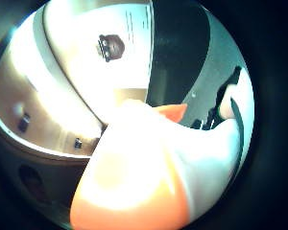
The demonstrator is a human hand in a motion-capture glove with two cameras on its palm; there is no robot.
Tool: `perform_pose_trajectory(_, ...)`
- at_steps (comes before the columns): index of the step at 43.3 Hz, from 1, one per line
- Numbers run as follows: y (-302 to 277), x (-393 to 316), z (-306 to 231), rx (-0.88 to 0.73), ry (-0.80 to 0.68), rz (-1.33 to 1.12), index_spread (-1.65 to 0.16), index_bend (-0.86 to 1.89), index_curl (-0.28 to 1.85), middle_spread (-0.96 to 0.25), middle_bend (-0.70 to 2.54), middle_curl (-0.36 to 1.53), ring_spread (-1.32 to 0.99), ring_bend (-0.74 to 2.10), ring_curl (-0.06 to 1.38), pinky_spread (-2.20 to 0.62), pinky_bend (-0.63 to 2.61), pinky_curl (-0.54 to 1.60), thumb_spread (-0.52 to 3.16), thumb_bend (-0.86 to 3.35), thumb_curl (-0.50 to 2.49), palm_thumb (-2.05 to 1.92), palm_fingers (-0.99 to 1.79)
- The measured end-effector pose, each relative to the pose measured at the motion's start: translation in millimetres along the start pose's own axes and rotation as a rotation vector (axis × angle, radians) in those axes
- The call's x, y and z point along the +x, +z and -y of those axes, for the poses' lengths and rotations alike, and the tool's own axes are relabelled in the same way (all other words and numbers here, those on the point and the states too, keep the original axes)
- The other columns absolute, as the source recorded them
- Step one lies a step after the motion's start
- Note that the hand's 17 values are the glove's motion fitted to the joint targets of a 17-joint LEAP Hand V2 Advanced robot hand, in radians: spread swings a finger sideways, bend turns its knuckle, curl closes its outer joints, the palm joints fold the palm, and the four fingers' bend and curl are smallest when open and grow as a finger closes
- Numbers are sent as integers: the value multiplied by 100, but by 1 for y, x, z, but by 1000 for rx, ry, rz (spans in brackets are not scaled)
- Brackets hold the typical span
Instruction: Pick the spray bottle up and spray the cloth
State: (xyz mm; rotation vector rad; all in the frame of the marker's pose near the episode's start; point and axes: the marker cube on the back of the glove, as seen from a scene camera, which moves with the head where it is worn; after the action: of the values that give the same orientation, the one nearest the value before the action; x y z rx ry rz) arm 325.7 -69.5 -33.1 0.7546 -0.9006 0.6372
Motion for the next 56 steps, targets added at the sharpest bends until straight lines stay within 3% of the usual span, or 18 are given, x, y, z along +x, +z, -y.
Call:
perform_pose_trajectory(17,85,-114,-49,-527,-278,-518,-14,48,48,-10,59,49,-16,62,42,-15,25,33,24,-3,65,98,139)
perform_pose_trajectory(32,175,-196,-139,-723,-445,-1148,-14,49,51,-11,61,49,-17,63,44,-17,27,35,15,-3,70,96,139)
perform_pose_trajectory(41,219,-209,-193,-747,-447,-1421,-14,49,52,-11,61,49,-17,63,44,-18,27,36,13,-3,72,96,138)
perform_pose_trajectory(51,261,-186,-243,-789,-430,-1445,-14,49,52,-11,61,49,-17,63,44,-19,27,36,12,-4,73,95,139)
perform_pose_trajectory(56,271,-170,-252,-781,-352,-1418,-14,49,52,-11,61,49,-17,63,44,-19,27,36,11,-3,74,95,138)
